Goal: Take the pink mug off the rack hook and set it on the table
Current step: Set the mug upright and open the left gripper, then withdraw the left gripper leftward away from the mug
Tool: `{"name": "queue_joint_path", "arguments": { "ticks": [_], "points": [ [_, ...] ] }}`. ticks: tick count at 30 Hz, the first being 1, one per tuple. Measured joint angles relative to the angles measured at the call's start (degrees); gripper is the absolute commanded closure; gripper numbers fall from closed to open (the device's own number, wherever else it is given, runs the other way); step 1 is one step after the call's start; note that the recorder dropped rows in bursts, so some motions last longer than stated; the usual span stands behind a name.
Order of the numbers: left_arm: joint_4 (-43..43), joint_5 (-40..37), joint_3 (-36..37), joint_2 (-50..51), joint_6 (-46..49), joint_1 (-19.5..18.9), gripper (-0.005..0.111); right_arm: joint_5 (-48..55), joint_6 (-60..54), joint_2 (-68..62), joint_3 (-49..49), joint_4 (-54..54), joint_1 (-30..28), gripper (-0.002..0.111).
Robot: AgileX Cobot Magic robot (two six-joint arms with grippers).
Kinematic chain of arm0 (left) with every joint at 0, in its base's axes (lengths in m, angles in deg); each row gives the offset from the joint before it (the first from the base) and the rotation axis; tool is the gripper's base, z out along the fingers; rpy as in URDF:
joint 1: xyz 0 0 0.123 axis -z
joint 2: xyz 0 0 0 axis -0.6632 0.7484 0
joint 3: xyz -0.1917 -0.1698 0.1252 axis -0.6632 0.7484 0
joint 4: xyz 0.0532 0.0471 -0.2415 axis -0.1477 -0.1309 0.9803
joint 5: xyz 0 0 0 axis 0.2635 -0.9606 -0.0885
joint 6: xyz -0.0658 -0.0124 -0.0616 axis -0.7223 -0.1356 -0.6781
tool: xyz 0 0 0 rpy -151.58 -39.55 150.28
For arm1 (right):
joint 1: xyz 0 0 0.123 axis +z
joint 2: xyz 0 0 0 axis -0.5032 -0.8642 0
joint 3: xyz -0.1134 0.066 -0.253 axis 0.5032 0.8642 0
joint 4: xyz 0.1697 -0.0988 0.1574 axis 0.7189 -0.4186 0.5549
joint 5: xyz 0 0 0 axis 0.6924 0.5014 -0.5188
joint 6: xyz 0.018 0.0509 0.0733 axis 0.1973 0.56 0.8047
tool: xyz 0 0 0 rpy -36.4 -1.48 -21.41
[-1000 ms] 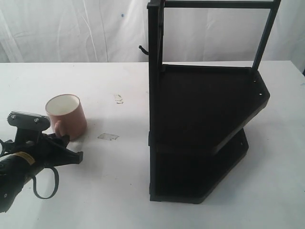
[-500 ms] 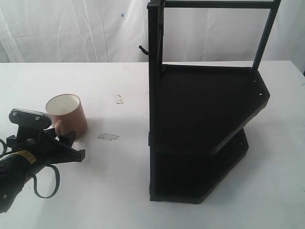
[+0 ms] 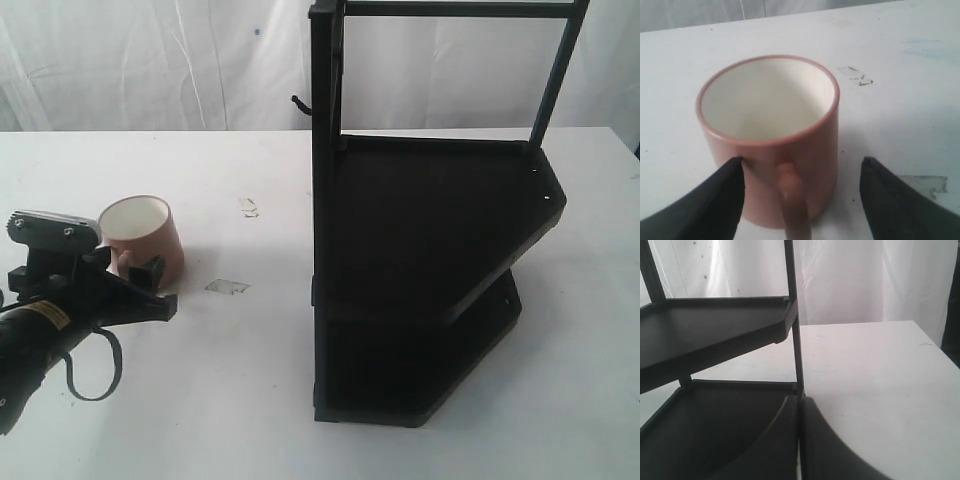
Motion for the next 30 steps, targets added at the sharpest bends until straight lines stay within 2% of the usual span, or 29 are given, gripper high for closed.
{"name": "queue_joint_path", "arguments": {
  "ticks": [6, 11, 21, 30],
  "points": [
    [0.1, -2.2, 0.0, -3.5, 0.1, 0.0, 0.038, 0.0, 0.0, 0.0, 0.0, 0.0, 0.0, 0.108],
    [1.7, -6.7, 0.0, -3.8, 0.2, 0.0, 0.04, 0.0, 0.0, 0.0, 0.0, 0.0, 0.0, 0.108],
    [1.9, -10.5, 0.0, -4.0, 0.6, 0.0, 0.04, 0.0, 0.1, 0.0, 0.0, 0.0, 0.0, 0.108],
    [1.9, -16.6, 0.1, -12.7, 2.8, 0.0, 0.04, 0.0, 0.1, 0.0, 0.0, 0.0, 0.0, 0.108]
  ]
}}
